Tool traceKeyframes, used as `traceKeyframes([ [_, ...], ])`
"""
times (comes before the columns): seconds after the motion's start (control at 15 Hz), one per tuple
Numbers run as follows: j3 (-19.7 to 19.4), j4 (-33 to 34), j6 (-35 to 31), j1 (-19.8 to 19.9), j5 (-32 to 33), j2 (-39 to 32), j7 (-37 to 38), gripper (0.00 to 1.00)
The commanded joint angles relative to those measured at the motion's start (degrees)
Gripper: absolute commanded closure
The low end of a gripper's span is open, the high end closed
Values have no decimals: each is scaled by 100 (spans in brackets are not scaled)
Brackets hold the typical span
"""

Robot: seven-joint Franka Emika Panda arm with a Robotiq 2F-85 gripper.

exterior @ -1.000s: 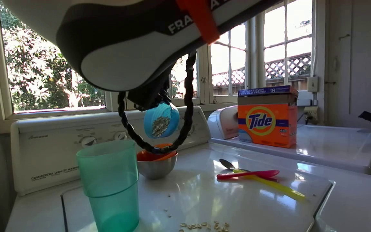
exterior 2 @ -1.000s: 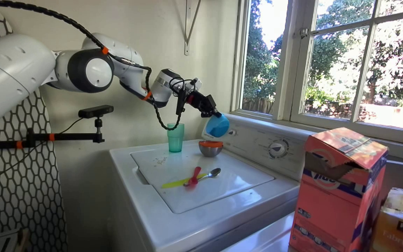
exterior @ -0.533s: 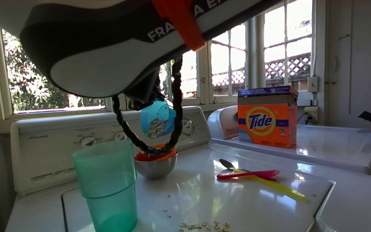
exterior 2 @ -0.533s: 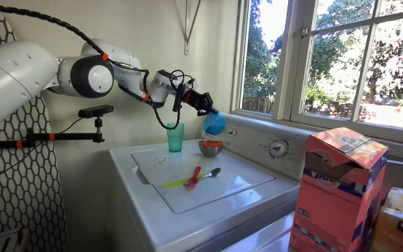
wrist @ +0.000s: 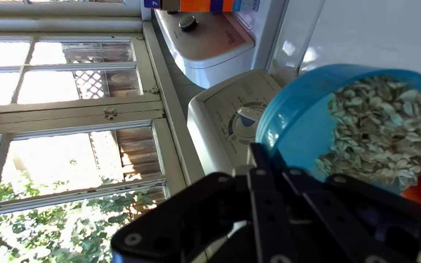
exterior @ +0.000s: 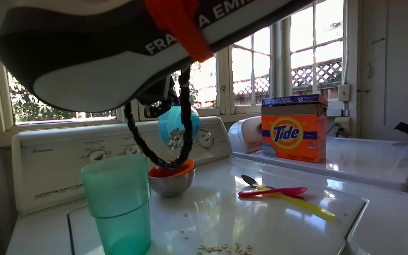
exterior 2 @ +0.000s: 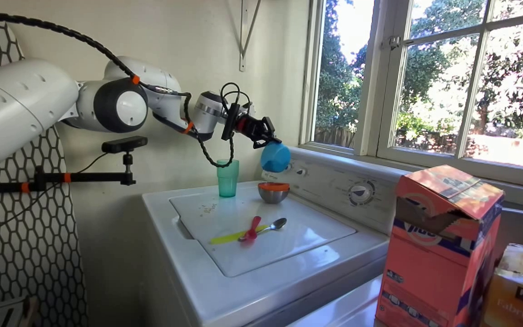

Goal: Pour the contents from the blue bowl into the silver bowl

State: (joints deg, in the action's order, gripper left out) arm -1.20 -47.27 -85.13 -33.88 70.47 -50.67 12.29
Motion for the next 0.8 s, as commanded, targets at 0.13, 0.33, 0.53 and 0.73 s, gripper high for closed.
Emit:
traceKeyframes([
  [0.13,-179,393,-33,65,110,-354,-240,99],
  [0.33,-221,466,-192,157,63,-448,-145,99],
  [0.53,-235,561,-442,238,67,-534,-94,99],
  [0.73,-241,686,-796,297,83,-643,-90,99],
])
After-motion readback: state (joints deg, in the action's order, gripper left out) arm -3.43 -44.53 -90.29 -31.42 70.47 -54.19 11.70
